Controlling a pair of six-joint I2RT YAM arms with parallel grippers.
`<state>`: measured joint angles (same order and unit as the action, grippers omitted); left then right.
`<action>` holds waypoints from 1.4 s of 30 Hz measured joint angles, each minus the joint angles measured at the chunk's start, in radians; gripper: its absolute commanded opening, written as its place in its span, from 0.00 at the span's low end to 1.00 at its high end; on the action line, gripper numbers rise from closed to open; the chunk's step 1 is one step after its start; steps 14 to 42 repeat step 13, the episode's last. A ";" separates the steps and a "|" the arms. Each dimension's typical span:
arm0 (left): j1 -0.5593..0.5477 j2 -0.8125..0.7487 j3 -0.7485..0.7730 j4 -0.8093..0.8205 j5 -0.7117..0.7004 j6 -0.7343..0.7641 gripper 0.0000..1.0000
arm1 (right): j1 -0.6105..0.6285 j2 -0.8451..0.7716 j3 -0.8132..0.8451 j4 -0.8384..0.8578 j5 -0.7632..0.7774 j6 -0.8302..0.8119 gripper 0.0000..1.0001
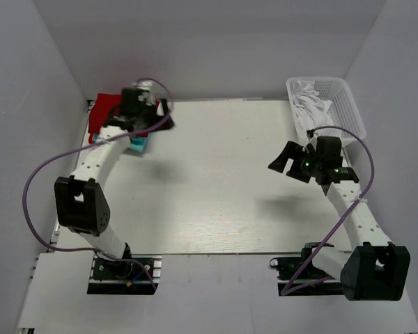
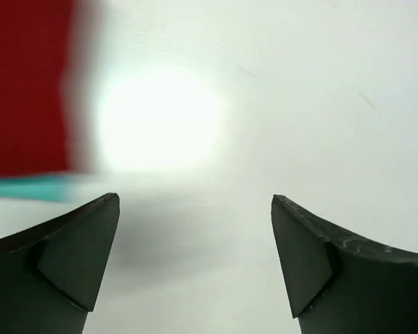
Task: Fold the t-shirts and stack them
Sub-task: Put the neatly folded tshirt into the corner of the board with the left arm
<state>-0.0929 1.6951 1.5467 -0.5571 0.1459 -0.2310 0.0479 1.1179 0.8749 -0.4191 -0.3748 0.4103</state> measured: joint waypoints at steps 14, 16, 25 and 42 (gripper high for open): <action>-0.547 -0.382 -0.685 0.232 -0.034 -0.273 1.00 | 0.000 -0.270 -0.361 0.158 0.034 0.043 0.90; -0.547 -0.382 -0.685 0.232 -0.034 -0.273 1.00 | 0.000 -0.270 -0.361 0.158 0.034 0.043 0.90; -0.547 -0.382 -0.685 0.232 -0.034 -0.273 1.00 | 0.000 -0.270 -0.361 0.158 0.034 0.043 0.90; -0.547 -0.382 -0.685 0.232 -0.034 -0.273 1.00 | 0.000 -0.270 -0.361 0.158 0.034 0.043 0.90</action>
